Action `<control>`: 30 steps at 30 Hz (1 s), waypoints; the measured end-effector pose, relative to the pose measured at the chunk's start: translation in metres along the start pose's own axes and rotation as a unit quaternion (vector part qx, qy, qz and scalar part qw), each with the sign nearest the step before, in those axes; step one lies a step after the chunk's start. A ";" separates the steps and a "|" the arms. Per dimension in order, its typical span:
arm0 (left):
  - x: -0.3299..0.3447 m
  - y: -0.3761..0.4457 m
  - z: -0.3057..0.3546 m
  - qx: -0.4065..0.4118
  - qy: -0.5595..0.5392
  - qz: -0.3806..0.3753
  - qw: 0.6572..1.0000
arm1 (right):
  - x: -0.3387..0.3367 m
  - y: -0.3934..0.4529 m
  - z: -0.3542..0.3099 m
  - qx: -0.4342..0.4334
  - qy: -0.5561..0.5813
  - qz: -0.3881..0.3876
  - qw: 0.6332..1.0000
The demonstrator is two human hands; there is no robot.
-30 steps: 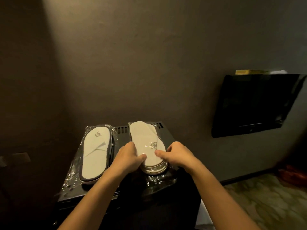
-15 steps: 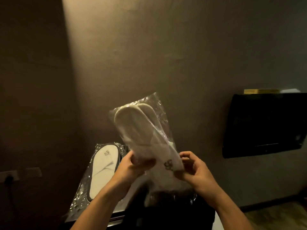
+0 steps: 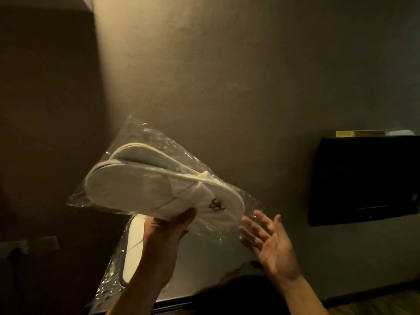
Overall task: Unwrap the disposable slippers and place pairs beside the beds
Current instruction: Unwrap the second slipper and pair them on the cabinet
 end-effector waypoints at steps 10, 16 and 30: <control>-0.005 0.000 -0.048 -0.143 -0.157 0.052 0.976 | 0.035 -0.002 -0.004 -0.079 -0.071 -0.008 0.994; 0.012 -0.012 -0.066 -0.179 -0.156 0.062 0.969 | 0.059 -0.009 0.004 -0.056 -0.124 -0.048 0.990; -0.068 0.019 -0.010 -0.043 0.006 0.063 0.997 | 0.002 -0.008 -0.079 -0.302 -0.283 0.114 0.903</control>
Point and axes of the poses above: each hand's wrist, its own y-axis towards the middle knuckle, its own x-axis out of the palm, z = x × y, the point moved 10 cm from there along y, towards the middle knuckle, and after that the axes turned 10 degrees about y, right-handed, at the moved point
